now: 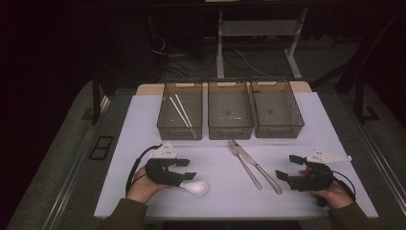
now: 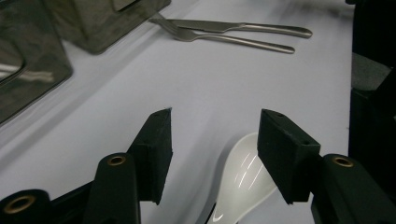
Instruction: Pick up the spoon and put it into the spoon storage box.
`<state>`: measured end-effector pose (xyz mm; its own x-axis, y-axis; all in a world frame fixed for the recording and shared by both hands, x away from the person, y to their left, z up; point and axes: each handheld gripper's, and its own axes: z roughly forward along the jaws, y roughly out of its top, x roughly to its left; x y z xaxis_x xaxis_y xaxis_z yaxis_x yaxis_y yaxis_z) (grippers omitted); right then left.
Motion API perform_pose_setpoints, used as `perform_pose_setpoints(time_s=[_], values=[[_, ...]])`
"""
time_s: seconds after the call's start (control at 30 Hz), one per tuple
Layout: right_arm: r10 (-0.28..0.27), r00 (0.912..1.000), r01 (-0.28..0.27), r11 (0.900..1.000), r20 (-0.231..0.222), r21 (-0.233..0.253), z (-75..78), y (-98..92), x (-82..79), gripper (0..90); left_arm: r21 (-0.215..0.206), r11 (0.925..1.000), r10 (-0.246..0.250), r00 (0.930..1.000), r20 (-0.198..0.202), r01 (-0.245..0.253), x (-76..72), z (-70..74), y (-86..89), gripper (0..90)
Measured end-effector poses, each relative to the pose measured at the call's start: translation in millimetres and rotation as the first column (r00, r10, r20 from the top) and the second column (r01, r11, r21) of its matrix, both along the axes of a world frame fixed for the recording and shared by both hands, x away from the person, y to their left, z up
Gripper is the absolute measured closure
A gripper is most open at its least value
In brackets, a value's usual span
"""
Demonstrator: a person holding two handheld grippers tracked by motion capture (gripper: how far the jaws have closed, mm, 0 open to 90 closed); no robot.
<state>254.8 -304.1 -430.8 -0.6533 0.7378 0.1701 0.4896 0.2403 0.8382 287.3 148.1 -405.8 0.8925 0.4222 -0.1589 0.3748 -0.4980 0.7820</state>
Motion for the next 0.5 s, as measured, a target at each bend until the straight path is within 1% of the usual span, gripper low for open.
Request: perform_pose_setpoints(time_s=[0.07, 0.13, 0.27, 0.33, 0.43, 0.5], values=[[0.007, 1.0000, -0.007, 1.000, 0.004, 0.005, 0.0, 1.2, -0.1, 15.6, -0.008, 0.9999, -0.011, 0.9999, -0.002, 0.011, 1.6, 1.6, -6.1, 41.6], [0.013, 0.9999, -0.013, 1.000, 0.004, 0.005, -0.5, 2.6, 0.5, 15.6, -0.006, 0.9995, -0.031, 0.9995, 0.000, 0.031, 3.2, 2.5, -12.5, 39.8], [0.024, 0.9994, -0.024, 1.000, 0.025, -0.007, -2.1, 6.5, 2.8, 15.6, -0.008, 0.9983, -0.057, 0.9983, 0.002, 0.057, 1.5, -1.2, -23.4, 37.9], [0.026, 0.9993, -0.026, 1.000, 0.026, -0.009, -3.3, 8.8, 4.6, 15.6, 0.001, 0.9972, -0.074, 0.9972, 0.002, 0.074, -1.4, -4.1, -26.3, 37.0], [0.044, 0.9985, -0.044, 0.999, 0.032, -0.017, -4.8, 13.5, 8.1, 15.6, 0.009, 0.9950, -0.099, 0.9950, 0.006, 0.099, -5.8, -7.6, -28.0, 36.7], [0.052, 0.9982, -0.051, 0.999, 0.031, -0.019, -5.2, 16.7, 9.3, 15.6, 0.017, 0.9946, -0.103, 0.9947, 0.002, 0.103, -8.6, -10.1, -28.5, 36.7]])
